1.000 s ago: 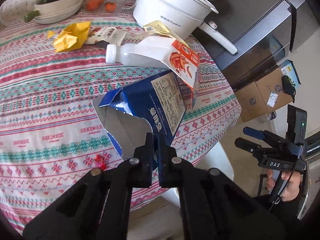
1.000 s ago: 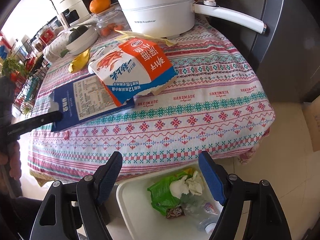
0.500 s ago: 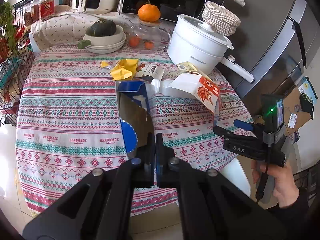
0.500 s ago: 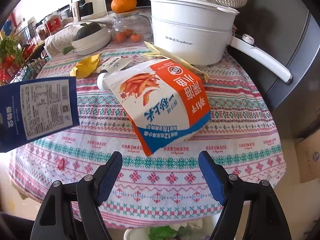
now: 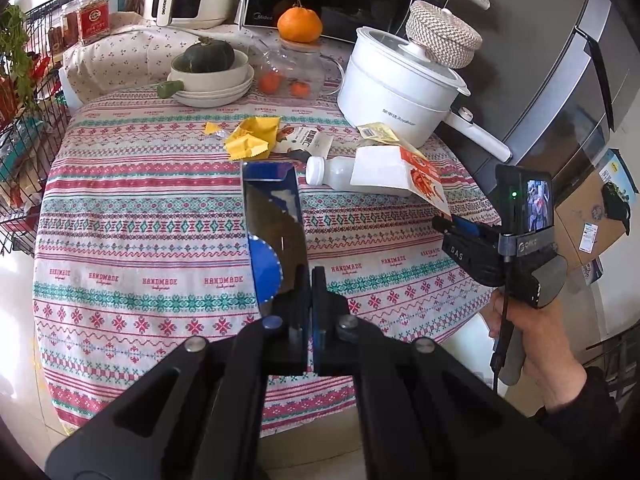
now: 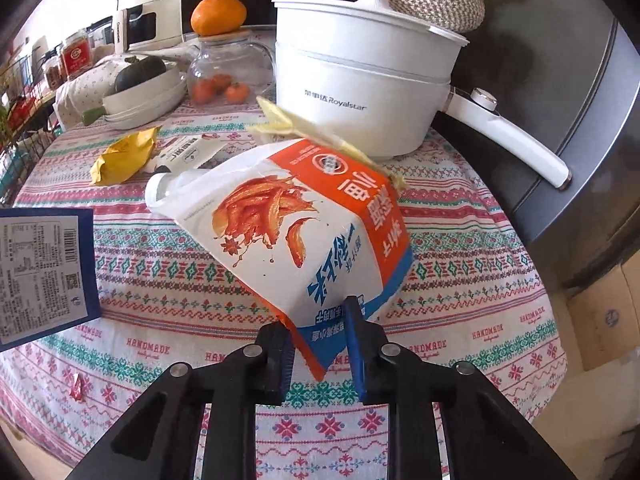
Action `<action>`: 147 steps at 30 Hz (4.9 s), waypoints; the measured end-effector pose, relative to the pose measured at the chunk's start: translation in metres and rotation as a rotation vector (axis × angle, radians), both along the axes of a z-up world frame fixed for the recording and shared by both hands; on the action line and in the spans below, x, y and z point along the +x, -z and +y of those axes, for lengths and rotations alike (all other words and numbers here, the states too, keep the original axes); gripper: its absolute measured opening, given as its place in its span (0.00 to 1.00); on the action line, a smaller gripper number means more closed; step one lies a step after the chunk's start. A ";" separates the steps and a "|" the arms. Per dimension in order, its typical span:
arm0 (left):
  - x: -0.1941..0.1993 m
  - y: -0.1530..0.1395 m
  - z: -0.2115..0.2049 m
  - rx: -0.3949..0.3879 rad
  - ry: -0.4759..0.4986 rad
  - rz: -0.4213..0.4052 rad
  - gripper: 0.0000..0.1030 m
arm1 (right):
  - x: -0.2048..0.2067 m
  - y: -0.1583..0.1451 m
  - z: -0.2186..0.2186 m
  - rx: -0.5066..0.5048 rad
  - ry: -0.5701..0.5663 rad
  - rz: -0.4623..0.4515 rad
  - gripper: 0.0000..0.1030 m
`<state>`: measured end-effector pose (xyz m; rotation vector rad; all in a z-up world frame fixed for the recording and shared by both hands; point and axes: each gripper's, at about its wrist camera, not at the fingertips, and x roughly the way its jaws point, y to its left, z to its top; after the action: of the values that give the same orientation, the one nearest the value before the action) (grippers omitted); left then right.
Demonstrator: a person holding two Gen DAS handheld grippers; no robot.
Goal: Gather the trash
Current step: 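Grasp the orange-and-white milk bag with the right gripper while the left holds the carton, then carry the carton and milk bag over the white bin and open both grippers, then grasp the white plastic bottle lying on the table with the left gripper, then grasp the beige snack packet with the right gripper while the left holds the bottle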
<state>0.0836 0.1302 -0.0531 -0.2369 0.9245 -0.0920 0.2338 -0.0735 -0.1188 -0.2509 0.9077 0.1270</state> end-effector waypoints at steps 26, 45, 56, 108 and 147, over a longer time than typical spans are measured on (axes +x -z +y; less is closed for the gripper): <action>-0.038 -0.038 -0.073 -0.056 0.260 -0.119 0.01 | -0.130 -0.110 -0.105 0.206 -0.071 -0.159 0.03; -0.050 -0.017 -0.140 -0.039 0.500 -0.021 0.01 | -0.151 -0.073 -0.181 0.332 -0.022 0.024 0.54; -0.069 0.012 -0.203 0.005 0.709 0.089 0.03 | -0.152 -0.069 -0.203 0.330 0.042 0.039 0.63; 0.192 0.057 -0.118 0.428 0.537 0.068 0.78 | -0.059 -0.062 -0.118 0.176 -0.044 0.092 0.81; 0.039 0.029 -0.036 0.002 0.130 0.180 0.52 | -0.021 -0.039 -0.095 0.222 -0.055 0.110 0.81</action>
<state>0.1229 0.0945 -0.0818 -0.1853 1.1190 -0.1921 0.2123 -0.1683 -0.0800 -0.0629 0.9875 0.2934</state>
